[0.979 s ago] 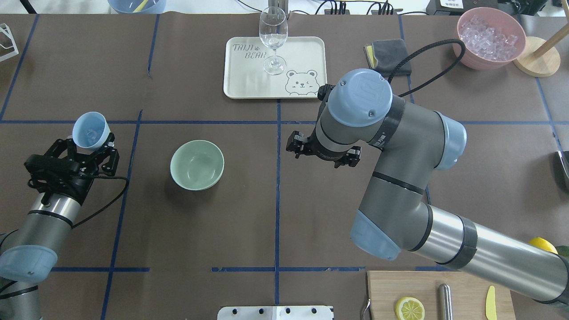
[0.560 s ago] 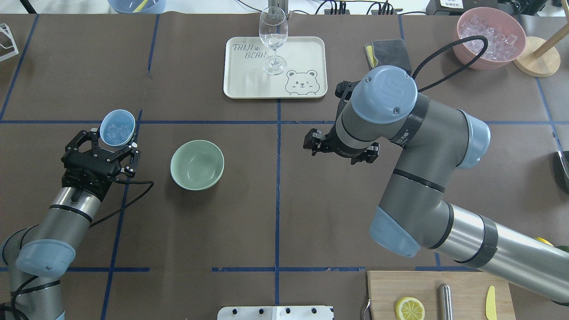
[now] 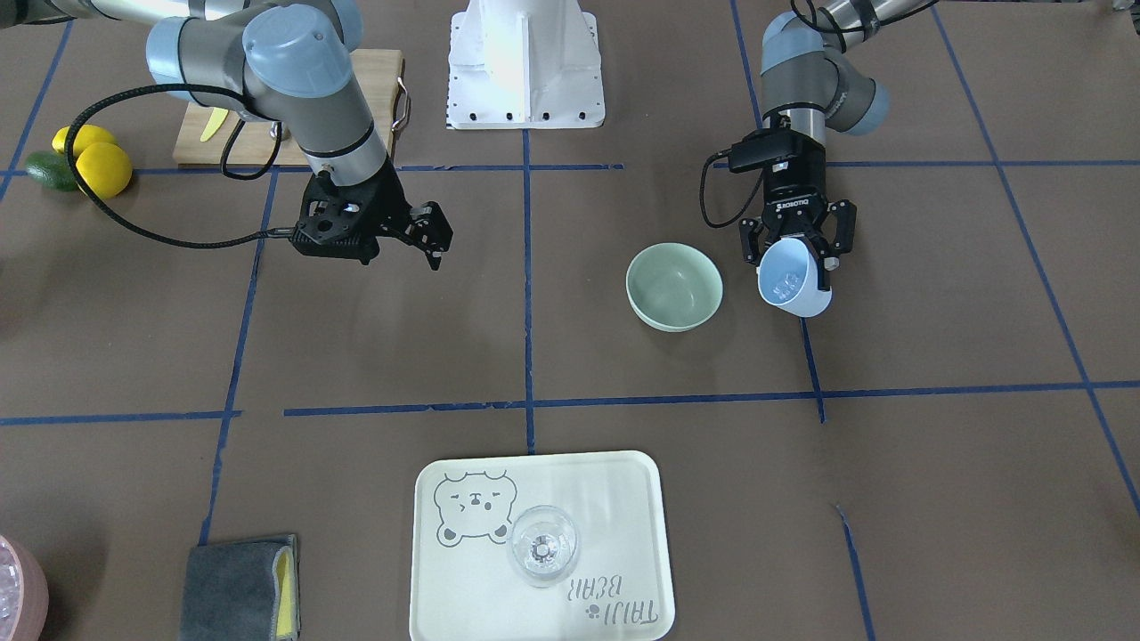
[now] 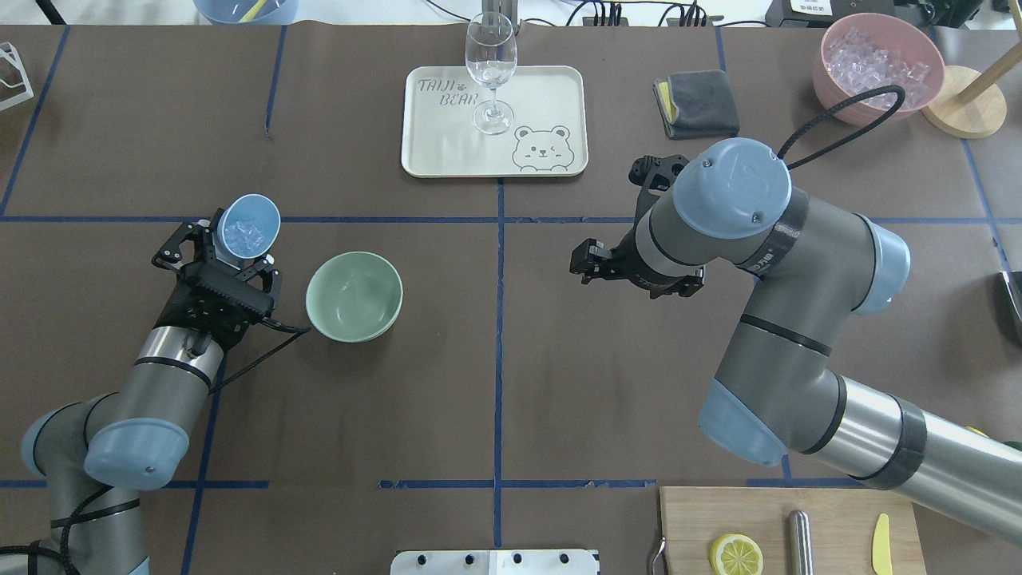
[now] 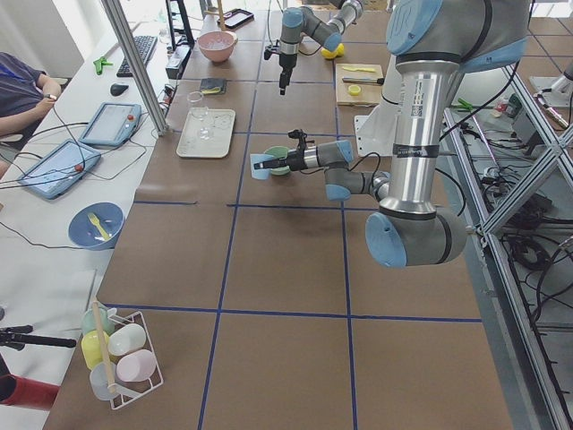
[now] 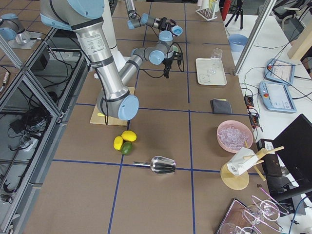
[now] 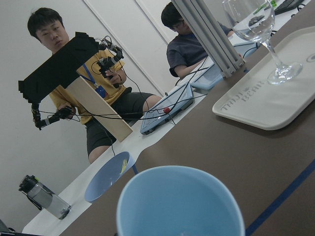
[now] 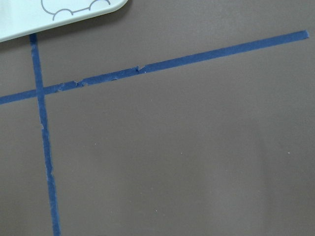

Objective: Pour ice into bowl

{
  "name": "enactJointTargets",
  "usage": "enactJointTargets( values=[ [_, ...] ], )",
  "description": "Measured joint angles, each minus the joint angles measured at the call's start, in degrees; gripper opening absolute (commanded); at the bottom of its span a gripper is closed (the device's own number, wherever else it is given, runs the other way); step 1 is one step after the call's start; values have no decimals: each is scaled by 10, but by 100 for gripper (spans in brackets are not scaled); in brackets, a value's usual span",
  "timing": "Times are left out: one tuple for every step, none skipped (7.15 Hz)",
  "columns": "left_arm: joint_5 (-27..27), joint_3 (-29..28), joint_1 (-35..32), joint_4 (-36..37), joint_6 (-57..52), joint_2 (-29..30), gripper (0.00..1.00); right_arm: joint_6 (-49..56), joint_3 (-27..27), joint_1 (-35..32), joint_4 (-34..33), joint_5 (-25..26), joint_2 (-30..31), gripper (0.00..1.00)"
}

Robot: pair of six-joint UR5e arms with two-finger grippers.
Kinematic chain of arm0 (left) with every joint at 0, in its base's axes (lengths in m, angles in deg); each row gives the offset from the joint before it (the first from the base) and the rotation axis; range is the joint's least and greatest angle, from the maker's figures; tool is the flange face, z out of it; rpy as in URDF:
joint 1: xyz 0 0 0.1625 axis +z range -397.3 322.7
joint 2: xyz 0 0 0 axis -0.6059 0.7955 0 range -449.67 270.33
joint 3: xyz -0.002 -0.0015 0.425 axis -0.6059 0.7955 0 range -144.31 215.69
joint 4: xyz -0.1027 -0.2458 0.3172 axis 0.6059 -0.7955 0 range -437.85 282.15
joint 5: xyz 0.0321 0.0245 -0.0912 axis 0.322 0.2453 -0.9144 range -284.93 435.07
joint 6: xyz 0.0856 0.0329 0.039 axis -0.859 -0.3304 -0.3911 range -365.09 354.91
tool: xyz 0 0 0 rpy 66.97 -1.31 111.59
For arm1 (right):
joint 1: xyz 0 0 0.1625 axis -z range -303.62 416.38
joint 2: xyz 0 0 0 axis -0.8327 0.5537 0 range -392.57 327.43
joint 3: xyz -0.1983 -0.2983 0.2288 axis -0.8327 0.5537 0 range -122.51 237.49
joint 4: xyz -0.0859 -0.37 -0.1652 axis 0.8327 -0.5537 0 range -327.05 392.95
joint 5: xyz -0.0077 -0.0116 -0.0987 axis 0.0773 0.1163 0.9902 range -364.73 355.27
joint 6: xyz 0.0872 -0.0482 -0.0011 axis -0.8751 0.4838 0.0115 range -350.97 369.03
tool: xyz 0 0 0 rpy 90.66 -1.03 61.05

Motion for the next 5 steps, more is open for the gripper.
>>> enactJointTargets(
  values=[
    [0, 17, 1, 82, -1, 17, 0, 0, 0, 0, 7, 0, 3, 100],
    [2, 25, 3, 153, -2, 38, 0, -1, 0, 0, 9, -1, 4, 100],
    [17, 27, 8, 206, -14, 55, 0, -2, 0, 0, 10, 0, 5, 100],
    [45, 27, 14, 236, -48, 63, 0, -3, 1, 0, 11, 0, 5, 100],
    [78, 27, 21, 249, -98, 66, 0, -3, 1, -1, 11, 0, 5, 100]
  ],
)
